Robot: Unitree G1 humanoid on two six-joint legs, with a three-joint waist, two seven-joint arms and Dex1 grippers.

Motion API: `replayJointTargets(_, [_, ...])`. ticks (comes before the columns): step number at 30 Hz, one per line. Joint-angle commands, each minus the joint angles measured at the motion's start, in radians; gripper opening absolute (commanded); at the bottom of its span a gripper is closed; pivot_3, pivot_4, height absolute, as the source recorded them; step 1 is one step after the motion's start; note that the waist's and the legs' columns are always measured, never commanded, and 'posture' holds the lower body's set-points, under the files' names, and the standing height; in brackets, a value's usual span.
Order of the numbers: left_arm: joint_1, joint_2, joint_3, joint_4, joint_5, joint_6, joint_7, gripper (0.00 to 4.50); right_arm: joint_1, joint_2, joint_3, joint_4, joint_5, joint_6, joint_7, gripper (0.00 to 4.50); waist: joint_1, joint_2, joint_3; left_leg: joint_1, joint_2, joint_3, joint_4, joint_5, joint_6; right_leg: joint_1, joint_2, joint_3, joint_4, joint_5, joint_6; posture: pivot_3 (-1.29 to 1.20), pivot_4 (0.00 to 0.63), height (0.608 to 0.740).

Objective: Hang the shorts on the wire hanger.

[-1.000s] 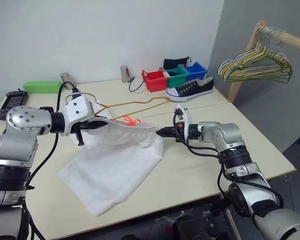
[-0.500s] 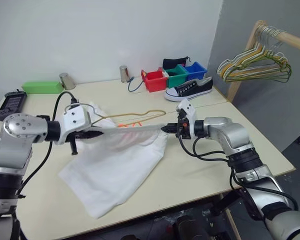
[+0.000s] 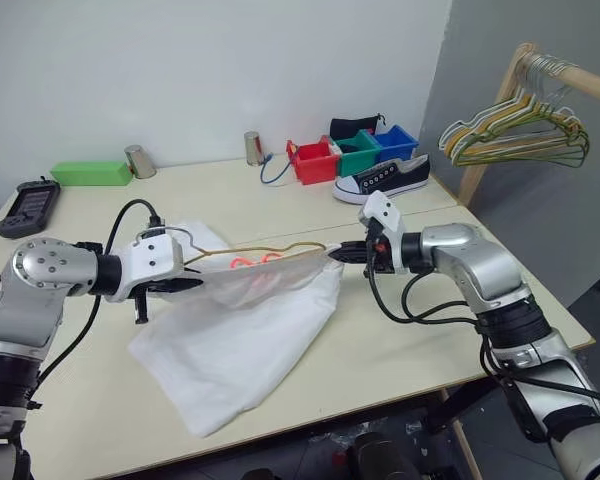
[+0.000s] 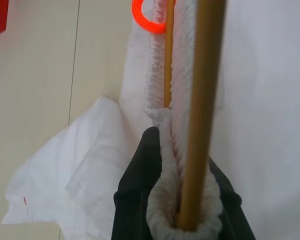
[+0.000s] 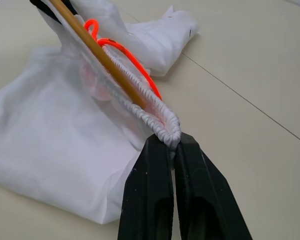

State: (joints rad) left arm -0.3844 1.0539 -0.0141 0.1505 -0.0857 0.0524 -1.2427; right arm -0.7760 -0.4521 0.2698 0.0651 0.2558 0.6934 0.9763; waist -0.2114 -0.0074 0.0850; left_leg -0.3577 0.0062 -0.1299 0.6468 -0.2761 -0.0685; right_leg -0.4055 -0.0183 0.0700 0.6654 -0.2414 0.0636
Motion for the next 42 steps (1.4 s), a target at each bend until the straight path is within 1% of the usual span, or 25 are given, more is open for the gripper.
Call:
replayJointTargets(1, [-0.005, 0.055, -0.004, 0.03, 0.064, -0.013, 0.012, 0.0, -0.01, -0.049, -0.026, -0.058, -0.01, -0.005, 0.001, 0.02, 0.0, 0.0, 0.0, 0.0, 0.0, 0.0, 0.0, 0.0, 0.0, 0.0, 0.0, 0.0, 0.0, 0.0, 0.0, -0.13, 0.0, 0.74])
replayJointTargets(6, [-0.038, 0.054, -0.041, 0.06, 0.133, -0.071, 0.062, 0.0, -0.047, -0.056, -0.029, -0.111, 0.007, 0.022, 0.004, 0.02, 0.0, 0.0, 0.0, 0.0, 0.0, 0.0, 0.0, 0.0, 0.0, 0.0, 0.0, 0.0, 0.0, 0.0, 0.0, -0.14, 0.0, 0.74])
replayJointTargets(9, [-0.048, 0.047, -0.067, 0.043, 0.158, -0.082, 0.072, 0.0, -0.081, -0.038, -0.031, -0.147, 0.024, 0.049, -0.003, 0.02, 0.0, 0.0, 0.0, 0.0, 0.0, 0.0, 0.0, 0.0, 0.0, 0.0, 0.0, 0.0, 0.0, 0.0, 0.0, -0.14, 0.0, 0.74])
replayJointTargets(15, [-0.115, -0.058, -0.109, -0.025, 0.152, -0.013, 0.115, 0.0, -0.144, 0.027, 0.0, -0.191, 0.017, 0.074, -0.047, 0.02, 0.0, 0.0, 0.0, 0.0, 0.0, 0.0, 0.0, 0.0, 0.0, 0.0, 0.0, 0.0, 0.0, 0.0, 0.0, -0.15, 0.001, 0.74])
replayJointTargets(18, [-0.17, -0.131, -0.125, -0.03, 0.17, 0.014, 0.164, 0.0, -0.157, 0.044, 0.03, -0.198, -0.001, 0.057, -0.049, 0.02, 0.001, 0.0, 0.0, -0.001, 0.0, 0.0, 0.001, 0.0, 0.0, 0.0, 0.0, 0.0, 0.0, 0.0, 0.0, -0.15, 0.009, 0.74])
replayJointTargets(20, [-0.215, -0.176, -0.137, -0.021, 0.186, 0.029, 0.192, 0.0, -0.155, 0.039, 0.07, -0.182, -0.046, 0.015, -0.053, 0.02, 0.003, 0.0, -0.001, -0.001, 0.0, -0.001, 0.001, 0.0, 0.0, 0.0, 0.0, -0.001, 0.0, 0.0, 0.0, -0.15, 0.016, 0.74])
replayJointTargets(21, [-0.228, -0.188, -0.141, -0.018, 0.192, 0.033, 0.2, 0.0, -0.154, 0.036, 0.084, -0.174, -0.062, -0.003, -0.055, 0.02, 0.004, 0.0, -0.001, -0.001, 0.0, -0.001, 0.0, 0.0, 0.0, 0.0, 0.0, 0.0, 0.0, 0.002, -0.004, -0.15, 0.016, 0.74])
replayJointTargets(27, [-0.259, -0.23, -0.149, -0.017, 0.218, 0.046, 0.215, 0.0, -0.147, 0.007, 0.139, -0.142, -0.145, -0.103, -0.035, 0.02, 0.001, 0.0, -0.001, 0.0, 0.0, -0.001, 0.0, 0.0, 0.0, 0.0, 0.0, 0.0, 0.0, 0.0, 0.0, -0.16, 0.024, 0.74])
replayJointTargets(28, [-0.259, -0.234, -0.149, -0.019, 0.221, 0.047, 0.216, 0.0, -0.147, 0.006, 0.141, -0.139, -0.151, -0.112, -0.033, 0.53, 0.001, 0.0, -0.001, 0.0, 0.0, -0.001, 0.0, 0.0, 0.0, 0.0, 0.0, 0.0, 0.0, 0.0, 0.0, -0.16, 0.024, 0.74])
replayJointTargets(29, [-0.258, -0.237, -0.149, -0.022, 0.223, 0.047, 0.213, 0.0, -0.15, 0.008, 0.138, -0.131, -0.154, -0.115, -0.032, 0.71, 0.0, 0.0, -0.001, -0.001, 0.0, -0.001, 0.0, 0.0, 0.0, 0.0, 0.0, 0.0, 0.0, 0.0, 0.0, -0.16, 0.024, 0.74])
replayJointTargets(34, [-0.252, -0.242, -0.15, -0.034, 0.226, 0.043, 0.205, 0.0, -0.174, -0.006, 0.13, -0.088, -0.186, -0.153, -0.012, 1.97, -0.005, 0.0, -0.001, 0.0, 0.0, -0.001, 0.0, 0.0, 0.0, 0.0, 0.0, 0.0, 0.0, 0.0, 0.0, -0.16, 0.022, 0.74])
replayJointTargets(35, [-0.252, -0.243, -0.152, -0.032, 0.227, 0.039, 0.206, 0.0, -0.178, -0.018, 0.134, -0.083, -0.193, -0.159, 0.0, 2.24, -0.007, 0.0, -0.001, 0.0, 0.0, -0.001, 0.0, 0.0, 0.0, 0.0, 0.0, 0.0, 0.0, 0.0, 0.0, -0.17, 0.023, 0.74])
replayJointTargets(37, [-0.253, -0.245, -0.154, -0.028, 0.229, 0.033, 0.208, 0.0, -0.183, -0.045, 0.147, -0.079, -0.207, -0.171, 0.032, 2.62, -0.006, 0.0, -0.001, -0.001, 0.0, -0.001, 0.0, 0.0, 0.0, 0.0, 0.0, -0.001, 0.0, 0.0, 0.0, -0.17, 0.024, 0.74])
replayJointTargets(42, [-0.263, -0.252, -0.158, -0.026, 0.233, 0.023, 0.209, 0.0, -0.178, -0.091, 0.19, -0.054, -0.255, -0.217, 0.087, 3.76, -0.008, 0.0, -0.001, -0.001, 0.0, -0.001, 0.0, 0.0, 0.0, 0.0, 0.0, 0.0, 0.0, 0.0, 0.0, -0.17, 0.024, 0.74])
